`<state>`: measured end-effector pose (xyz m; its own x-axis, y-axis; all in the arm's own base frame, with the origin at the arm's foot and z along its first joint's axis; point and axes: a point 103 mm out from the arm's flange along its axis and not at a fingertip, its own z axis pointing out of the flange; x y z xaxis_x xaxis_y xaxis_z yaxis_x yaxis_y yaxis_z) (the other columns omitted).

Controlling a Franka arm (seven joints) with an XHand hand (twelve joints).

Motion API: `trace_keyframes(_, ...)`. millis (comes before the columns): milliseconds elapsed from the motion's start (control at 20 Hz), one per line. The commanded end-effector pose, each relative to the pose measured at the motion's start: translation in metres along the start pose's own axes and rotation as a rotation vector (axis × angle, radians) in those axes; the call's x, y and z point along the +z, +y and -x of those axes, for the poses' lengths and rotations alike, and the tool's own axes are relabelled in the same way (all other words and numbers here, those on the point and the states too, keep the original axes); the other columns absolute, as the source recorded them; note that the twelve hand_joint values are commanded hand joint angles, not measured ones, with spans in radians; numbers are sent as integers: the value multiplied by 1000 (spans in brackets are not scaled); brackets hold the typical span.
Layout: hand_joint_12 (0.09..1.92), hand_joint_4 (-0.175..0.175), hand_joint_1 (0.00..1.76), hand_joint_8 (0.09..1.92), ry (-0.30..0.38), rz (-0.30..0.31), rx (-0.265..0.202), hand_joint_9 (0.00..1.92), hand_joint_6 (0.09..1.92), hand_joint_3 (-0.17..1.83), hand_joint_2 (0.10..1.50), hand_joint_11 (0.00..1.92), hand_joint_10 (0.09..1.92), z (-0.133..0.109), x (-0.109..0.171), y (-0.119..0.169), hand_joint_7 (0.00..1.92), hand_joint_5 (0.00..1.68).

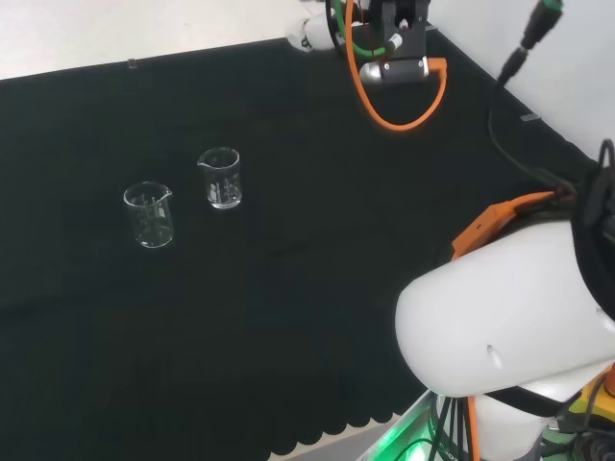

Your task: Pick up the beaker on the right.

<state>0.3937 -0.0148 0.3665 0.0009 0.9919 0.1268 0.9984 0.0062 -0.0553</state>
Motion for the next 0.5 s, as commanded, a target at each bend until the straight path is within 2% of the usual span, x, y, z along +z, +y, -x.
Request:
trace_keyframes(50, 933, -28, 430, 87, 95, 6, -45, 381, 87, 131, 1180, 0, 87, 34, 54, 52, 266, 222)
trace_keyframes(200, 932, -28, 436, 87, 144, -3, -42, 381, 87, 131, 1176, 0, 87, 38, 76, 68, 267, 221)
trace_keyframes(500, 933, -29, 477, 87, 188, -4, -91, 386, 87, 127, 1150, 0, 87, 31, 106, 100, 276, 221)
